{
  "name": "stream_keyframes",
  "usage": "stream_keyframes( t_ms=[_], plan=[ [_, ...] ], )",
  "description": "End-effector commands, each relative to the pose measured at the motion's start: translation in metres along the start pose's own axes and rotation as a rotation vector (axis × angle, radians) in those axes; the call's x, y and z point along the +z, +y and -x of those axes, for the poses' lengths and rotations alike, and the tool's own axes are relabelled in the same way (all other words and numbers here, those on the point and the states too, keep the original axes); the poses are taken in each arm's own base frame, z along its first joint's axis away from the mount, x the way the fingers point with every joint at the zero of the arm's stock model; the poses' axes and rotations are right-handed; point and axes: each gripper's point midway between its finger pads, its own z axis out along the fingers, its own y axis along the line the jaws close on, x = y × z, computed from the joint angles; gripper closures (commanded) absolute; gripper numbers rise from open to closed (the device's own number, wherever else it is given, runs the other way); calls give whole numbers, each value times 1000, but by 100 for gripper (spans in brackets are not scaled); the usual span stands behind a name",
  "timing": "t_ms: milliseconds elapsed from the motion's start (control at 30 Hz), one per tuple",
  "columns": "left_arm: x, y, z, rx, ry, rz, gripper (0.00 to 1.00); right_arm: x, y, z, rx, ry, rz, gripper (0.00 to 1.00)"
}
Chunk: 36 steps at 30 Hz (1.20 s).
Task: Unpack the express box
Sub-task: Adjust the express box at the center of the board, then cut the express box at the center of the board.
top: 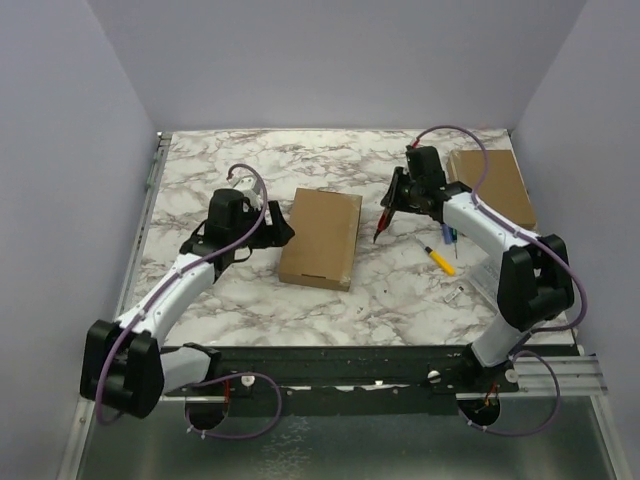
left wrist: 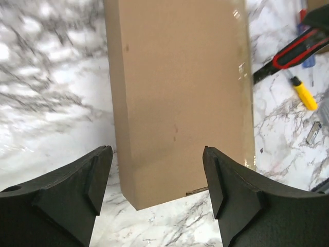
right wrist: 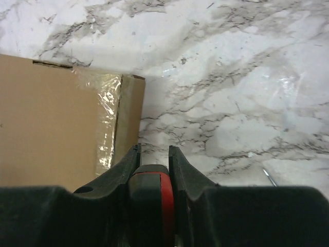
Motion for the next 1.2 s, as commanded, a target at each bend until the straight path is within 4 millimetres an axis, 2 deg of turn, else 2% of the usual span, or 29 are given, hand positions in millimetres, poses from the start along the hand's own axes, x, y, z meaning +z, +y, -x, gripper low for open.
stream_keyframes(
  t_ms=[0, 67, 167, 267, 433, 600, 733, 833, 933, 1033, 1167],
  plan=[
    [-29, -12, 18, 238, -127, -18, 22, -32, -9, 21, -123, -112, -50, 100],
    [-38, -43, 14, 435, -185, -106, 23, -42, 0, 32, -113, -158, -41, 100],
    [-47, -87, -11, 751, -230, -235, 23, -53, 16, 46, -70, -224, -63, 100],
    [-48, -112, -40, 946, -218, -408, 26, -55, 29, 55, -8, -267, -88, 100],
    [-42, -125, -79, 1208, -167, -536, 27, -46, 44, 55, 20, -218, -76, 100],
    [-18, -125, -105, 1454, -120, -476, 27, -51, 44, 52, 41, -251, -50, 100],
    [6, -135, -103, 1455, -124, -444, 29, -49, 39, 48, 47, -240, -71, 100],
    [30, -130, -109, 1448, -94, -408, 30, -47, 36, 48, 42, -236, -92, 100],
    [49, -125, -99, 1420, -123, -312, 37, -48, 41, 54, 26, -257, -68, 100],
    [57, -129, -96, 1394, -157, -309, 44, -45, 49, 58, 12, -265, -40, 100],
    [63, -133, -112, 1317, -161, -371, 47, -39, 54, 60, -4, -250, -40, 100]
  ],
)
